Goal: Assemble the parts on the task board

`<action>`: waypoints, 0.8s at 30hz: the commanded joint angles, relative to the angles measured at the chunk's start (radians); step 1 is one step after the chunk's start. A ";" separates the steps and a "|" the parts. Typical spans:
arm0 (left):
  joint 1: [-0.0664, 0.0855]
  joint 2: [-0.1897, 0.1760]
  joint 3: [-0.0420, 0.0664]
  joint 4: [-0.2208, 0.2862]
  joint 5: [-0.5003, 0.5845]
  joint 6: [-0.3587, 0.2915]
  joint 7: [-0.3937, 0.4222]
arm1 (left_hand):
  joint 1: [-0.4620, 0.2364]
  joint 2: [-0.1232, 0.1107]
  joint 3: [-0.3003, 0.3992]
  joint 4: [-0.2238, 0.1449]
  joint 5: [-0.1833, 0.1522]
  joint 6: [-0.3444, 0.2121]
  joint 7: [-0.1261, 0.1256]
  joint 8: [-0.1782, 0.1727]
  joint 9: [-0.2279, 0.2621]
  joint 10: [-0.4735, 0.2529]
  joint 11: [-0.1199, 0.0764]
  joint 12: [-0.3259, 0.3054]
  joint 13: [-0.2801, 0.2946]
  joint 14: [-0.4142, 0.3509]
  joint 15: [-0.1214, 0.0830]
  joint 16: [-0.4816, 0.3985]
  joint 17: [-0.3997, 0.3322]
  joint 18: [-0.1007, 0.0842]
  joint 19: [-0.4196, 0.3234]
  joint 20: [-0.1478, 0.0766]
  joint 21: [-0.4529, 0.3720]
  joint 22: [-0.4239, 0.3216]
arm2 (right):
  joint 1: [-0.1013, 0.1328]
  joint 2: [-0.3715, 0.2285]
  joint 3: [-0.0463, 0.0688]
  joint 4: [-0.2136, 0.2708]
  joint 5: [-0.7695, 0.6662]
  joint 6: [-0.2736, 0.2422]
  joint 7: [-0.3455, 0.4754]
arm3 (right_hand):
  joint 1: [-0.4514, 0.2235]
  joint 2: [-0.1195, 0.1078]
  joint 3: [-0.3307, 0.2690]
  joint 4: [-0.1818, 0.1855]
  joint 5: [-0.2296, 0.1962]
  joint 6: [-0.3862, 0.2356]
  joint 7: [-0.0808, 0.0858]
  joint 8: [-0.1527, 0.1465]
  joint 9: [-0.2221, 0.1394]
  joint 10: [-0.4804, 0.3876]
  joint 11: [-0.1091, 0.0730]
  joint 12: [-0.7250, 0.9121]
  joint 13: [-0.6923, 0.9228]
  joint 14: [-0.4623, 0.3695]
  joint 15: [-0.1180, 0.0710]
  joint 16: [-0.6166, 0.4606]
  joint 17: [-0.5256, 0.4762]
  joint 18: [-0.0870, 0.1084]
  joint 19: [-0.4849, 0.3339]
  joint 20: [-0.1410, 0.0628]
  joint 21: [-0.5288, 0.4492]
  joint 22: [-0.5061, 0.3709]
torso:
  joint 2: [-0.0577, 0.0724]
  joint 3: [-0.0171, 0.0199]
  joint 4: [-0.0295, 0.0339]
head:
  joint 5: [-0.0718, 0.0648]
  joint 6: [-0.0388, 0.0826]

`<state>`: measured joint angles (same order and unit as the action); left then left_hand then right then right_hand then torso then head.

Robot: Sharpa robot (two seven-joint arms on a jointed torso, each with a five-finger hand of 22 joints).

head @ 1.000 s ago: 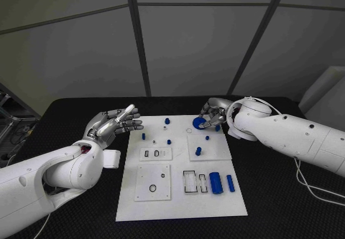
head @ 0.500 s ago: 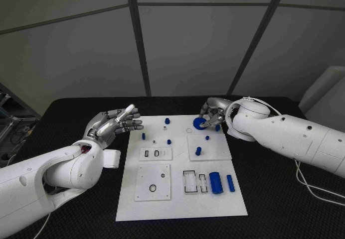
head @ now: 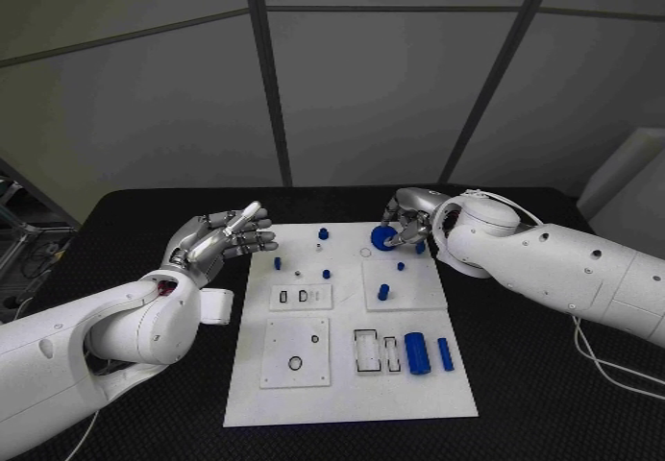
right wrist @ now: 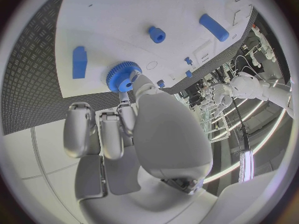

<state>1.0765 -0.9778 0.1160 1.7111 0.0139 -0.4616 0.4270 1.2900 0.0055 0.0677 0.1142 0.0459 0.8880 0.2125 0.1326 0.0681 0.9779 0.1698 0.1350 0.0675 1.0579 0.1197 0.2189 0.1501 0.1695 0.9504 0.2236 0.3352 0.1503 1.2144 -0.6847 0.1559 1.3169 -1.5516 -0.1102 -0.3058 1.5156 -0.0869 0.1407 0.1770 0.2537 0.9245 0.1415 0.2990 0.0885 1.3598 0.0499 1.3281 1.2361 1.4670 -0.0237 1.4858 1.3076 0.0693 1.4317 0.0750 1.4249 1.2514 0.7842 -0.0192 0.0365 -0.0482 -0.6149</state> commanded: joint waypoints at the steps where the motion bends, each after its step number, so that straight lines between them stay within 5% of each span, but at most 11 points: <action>1: 0.001 -0.001 0.001 -0.001 -0.003 0.016 0.002 | 0.010 0.001 -0.001 -0.004 0.001 0.003 0.005 -0.006 -0.001 0.007 0.001 -0.006 -0.001 -0.003 0.004 -0.005 0.001 0.010 -0.005 0.003 -0.006 -0.002 | 0.002 -0.007 0.000 0.026 -0.038 -0.033 0.014 | -0.027 -0.003 0.008 0.002 0.006 0.013 -0.006 0.001 0.000 0.007 -0.003 0.004 0.001 0.066 -0.005 0.003 0.060 -0.008 0.006 0.002 0.004 0.001 | 0.000 0.0007 0.0004 | 0.003 0.000; 12: 0.001 -0.005 0.001 0.002 -0.003 0.016 0.002 | 0.010 0.001 -0.001 -0.004 0.001 0.003 0.005 -0.006 -0.001 0.007 0.001 -0.006 -0.001 -0.003 0.004 -0.005 0.001 0.010 -0.005 0.003 -0.006 -0.002 | 0.003 -0.009 0.002 0.124 -0.064 -0.070 0.010 | -0.039 -0.004 0.032 -0.005 0.029 0.009 -0.005 -0.007 -0.008 0.009 -0.003 0.005 0.006 0.067 -0.005 0.006 0.067 -0.012 0.015 0.002 0.014 0.023 | 0.000 -0.0024 0.0026 | 0.010 0.002; 24: 0.002 -0.007 0.001 0.007 -0.003 0.017 0.002 | 0.010 0.001 -0.002 -0.004 0.001 0.003 0.005 -0.006 -0.001 0.007 0.002 -0.007 -0.001 -0.003 0.004 -0.006 0.001 0.010 -0.006 0.003 -0.006 -0.002 | 0.003 0.087 0.001 0.095 -0.093 -0.080 0.012 | -0.044 -0.007 0.045 -0.010 0.038 0.007 -0.004 -0.012 -0.011 0.007 -0.002 0.003 0.005 0.067 -0.004 0.007 0.069 -0.013 0.016 0.002 0.017 0.028 | 0.000 -0.0023 0.0005 | 0.022 0.001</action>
<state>1.0764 -0.9846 0.1160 1.7147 0.0140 -0.4595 0.4259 1.2900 0.0055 0.0678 0.1142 0.0459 0.8881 0.2125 0.1326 0.0681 0.9778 0.1698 0.1350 0.0675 1.0579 0.1197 0.2189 0.1499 0.1695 0.9504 0.2236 0.3352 0.1497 1.2156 -0.6025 0.1564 1.4180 -1.6200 -0.1700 -0.3002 1.4787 -0.0946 0.1813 0.1663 0.2865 0.9284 0.1361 0.2889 0.0786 1.3633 0.0464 1.3279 1.2415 1.4669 -0.0236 1.4857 1.3075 0.0694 1.4425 0.0785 1.4359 1.2782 0.7843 -0.0213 0.0382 -0.0288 -0.6132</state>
